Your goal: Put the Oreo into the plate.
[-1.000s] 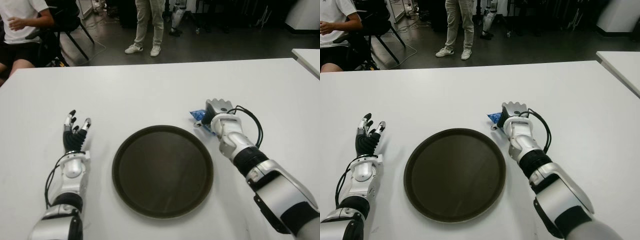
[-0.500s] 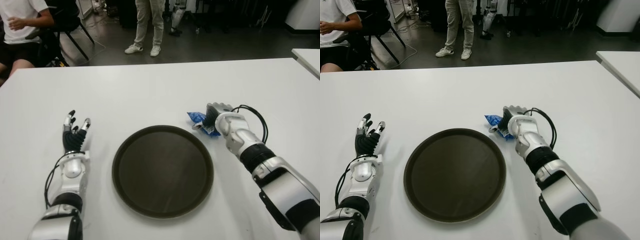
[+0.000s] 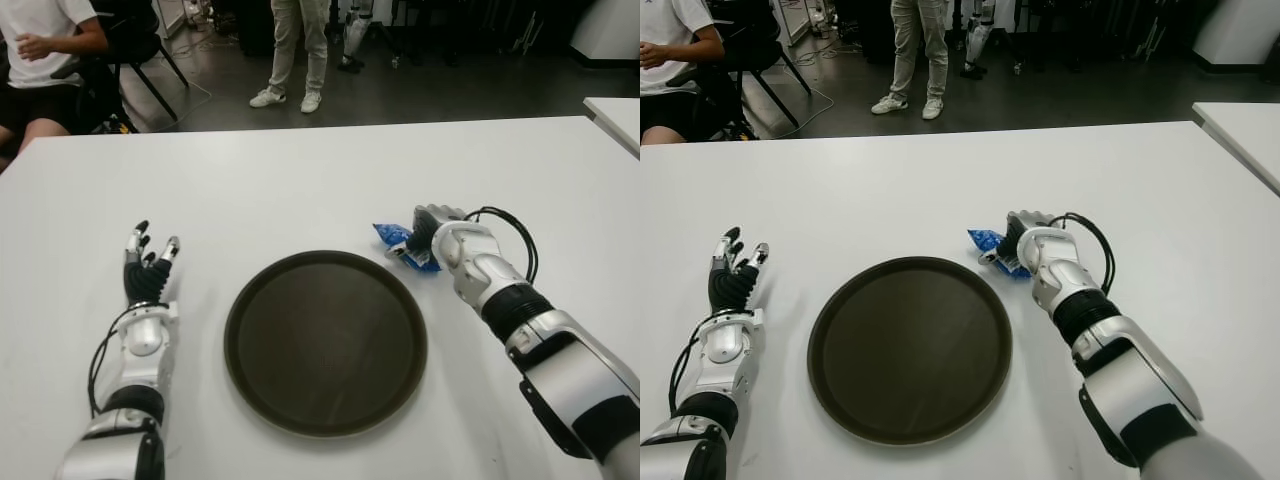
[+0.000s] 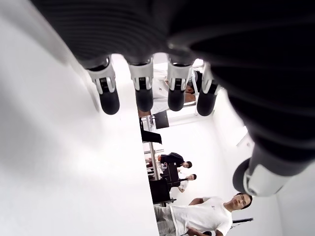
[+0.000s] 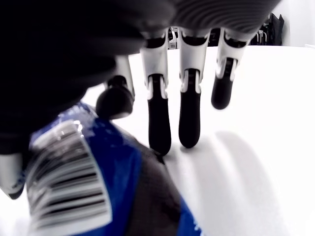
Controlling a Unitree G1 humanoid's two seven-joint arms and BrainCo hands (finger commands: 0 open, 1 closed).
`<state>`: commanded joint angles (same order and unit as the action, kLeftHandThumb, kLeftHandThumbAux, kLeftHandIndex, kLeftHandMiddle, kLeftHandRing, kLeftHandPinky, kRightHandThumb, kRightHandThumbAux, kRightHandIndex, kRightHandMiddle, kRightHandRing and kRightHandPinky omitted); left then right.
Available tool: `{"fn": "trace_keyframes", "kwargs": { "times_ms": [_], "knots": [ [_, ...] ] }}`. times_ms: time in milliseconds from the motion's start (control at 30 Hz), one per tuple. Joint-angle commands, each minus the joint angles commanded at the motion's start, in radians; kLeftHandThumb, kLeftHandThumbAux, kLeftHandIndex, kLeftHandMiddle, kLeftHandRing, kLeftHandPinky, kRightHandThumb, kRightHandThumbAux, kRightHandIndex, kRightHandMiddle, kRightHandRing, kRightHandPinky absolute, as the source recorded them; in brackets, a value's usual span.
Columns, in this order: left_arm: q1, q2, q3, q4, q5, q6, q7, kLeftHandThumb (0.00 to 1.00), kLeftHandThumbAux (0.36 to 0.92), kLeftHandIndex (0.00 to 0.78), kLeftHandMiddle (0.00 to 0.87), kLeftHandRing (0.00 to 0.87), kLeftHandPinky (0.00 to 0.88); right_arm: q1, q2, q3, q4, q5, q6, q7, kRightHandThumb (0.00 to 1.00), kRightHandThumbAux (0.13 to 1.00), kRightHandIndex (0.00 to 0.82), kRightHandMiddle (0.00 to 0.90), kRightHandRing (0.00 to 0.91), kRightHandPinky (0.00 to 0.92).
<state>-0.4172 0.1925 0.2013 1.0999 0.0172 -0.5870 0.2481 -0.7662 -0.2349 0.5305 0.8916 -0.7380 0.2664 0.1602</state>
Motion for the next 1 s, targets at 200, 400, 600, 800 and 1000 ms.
{"fn": "trace_keyframes", "kwargs": {
  "times_ms": [200, 400, 600, 800, 1000],
  "knots": [
    [-0.001, 0.001, 0.001, 0.002, -0.002, 0.001, -0.004, 0.299, 0.589, 0.001, 0.002, 0.0, 0.0, 0.0, -0.003, -0.001, 0.003, 0.007, 0.002, -0.006, 0.0, 0.488, 0.291, 0.296, 0.281, 0.193],
    [-0.002, 0.002, 0.003, 0.0, -0.008, -0.002, -0.013, 0.317, 0.588, 0.002, 0.004, 0.0, 0.0, -0.005, -0.003, 0.005, 0.005, 0.007, 0.02, 0.004, 0.0, 0.498, 0.304, 0.308, 0.286, 0.173],
    [-0.001, 0.002, 0.004, -0.003, -0.009, -0.009, -0.02, 0.31, 0.583, 0.013, 0.012, 0.0, 0.0, -0.003, -0.003, 0.004, -0.002, 0.01, 0.029, 0.004, 0.0, 0.504, 0.306, 0.304, 0.294, 0.217],
    [0.001, 0.003, 0.004, -0.002, -0.005, -0.01, -0.019, 0.298, 0.585, 0.008, 0.013, 0.0, 0.0, -0.002, -0.006, 0.004, -0.008, 0.006, 0.033, -0.002, 0.0, 0.52, 0.293, 0.292, 0.291, 0.245],
    [0.0, 0.001, 0.009, -0.001, -0.009, -0.002, -0.013, 0.322, 0.587, 0.003, 0.009, 0.0, 0.0, -0.008, -0.002, 0.016, -0.001, -0.007, 0.057, -0.014, 0.0, 0.555, 0.252, 0.268, 0.287, 0.291]
  ]
}}
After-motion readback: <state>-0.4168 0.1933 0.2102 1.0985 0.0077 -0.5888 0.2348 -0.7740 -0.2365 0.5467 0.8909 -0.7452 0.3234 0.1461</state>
